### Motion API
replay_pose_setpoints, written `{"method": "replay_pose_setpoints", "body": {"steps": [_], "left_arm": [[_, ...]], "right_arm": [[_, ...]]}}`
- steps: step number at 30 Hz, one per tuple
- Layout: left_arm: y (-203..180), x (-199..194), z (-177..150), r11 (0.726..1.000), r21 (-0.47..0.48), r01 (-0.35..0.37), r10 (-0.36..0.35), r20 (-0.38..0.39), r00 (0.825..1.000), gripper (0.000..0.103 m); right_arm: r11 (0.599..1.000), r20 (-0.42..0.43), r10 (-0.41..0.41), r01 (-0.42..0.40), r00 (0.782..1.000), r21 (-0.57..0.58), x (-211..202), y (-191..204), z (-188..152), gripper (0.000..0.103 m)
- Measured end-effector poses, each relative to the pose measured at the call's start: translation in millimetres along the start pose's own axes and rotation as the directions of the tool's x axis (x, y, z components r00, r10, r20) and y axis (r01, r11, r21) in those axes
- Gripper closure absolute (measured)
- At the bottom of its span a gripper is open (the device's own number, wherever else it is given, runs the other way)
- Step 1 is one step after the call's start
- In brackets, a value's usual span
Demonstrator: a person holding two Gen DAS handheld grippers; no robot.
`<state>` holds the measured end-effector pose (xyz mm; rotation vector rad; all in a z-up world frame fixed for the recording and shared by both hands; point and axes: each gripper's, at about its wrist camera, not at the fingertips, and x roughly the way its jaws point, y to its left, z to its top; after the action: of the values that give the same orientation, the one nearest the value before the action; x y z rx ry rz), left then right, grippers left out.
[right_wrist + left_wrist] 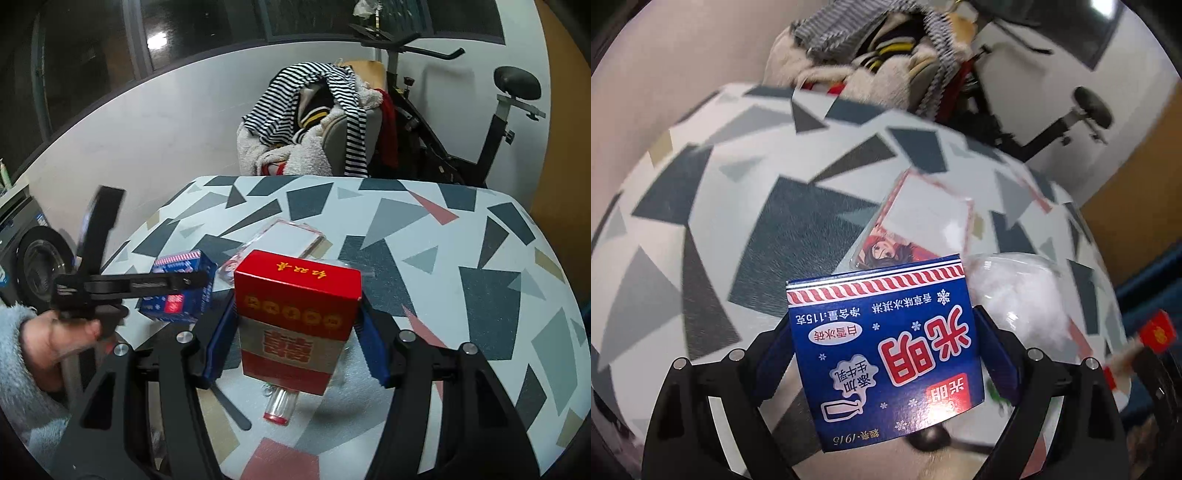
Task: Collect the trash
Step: 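Carry the red box and milk carton over the brown bin and open both grippers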
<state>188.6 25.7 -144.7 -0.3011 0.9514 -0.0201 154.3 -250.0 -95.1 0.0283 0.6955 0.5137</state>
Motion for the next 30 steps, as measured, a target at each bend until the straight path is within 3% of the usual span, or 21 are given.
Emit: {"method": "replay_pose_setpoints", "body": {"steps": [6,10,20,30], "left_arm": [[7,-61,-38,0.993,0.106,0.043,-0.051,0.079,0.996,0.015],[10,-89,-72,0.984,0.176,0.026,-0.045,0.104,0.994,0.015],[18,-128,-131,0.986,0.156,0.059,-0.082,0.144,0.986,0.015],[20,-135,-150,0.986,0.155,0.057,-0.081,0.152,0.985,0.015]], "right_arm": [[0.998,-0.022,0.030,-0.031,0.999,-0.054,-14,16,-11,0.042],[0.996,-0.057,0.054,-0.058,0.997,-0.064,-24,29,-29,0.042],[0.993,-0.159,0.094,-0.105,0.983,-0.059,-34,67,-86,0.042],[0.991,-0.308,0.109,-0.128,0.945,-0.042,-17,84,-140,0.042]]}}
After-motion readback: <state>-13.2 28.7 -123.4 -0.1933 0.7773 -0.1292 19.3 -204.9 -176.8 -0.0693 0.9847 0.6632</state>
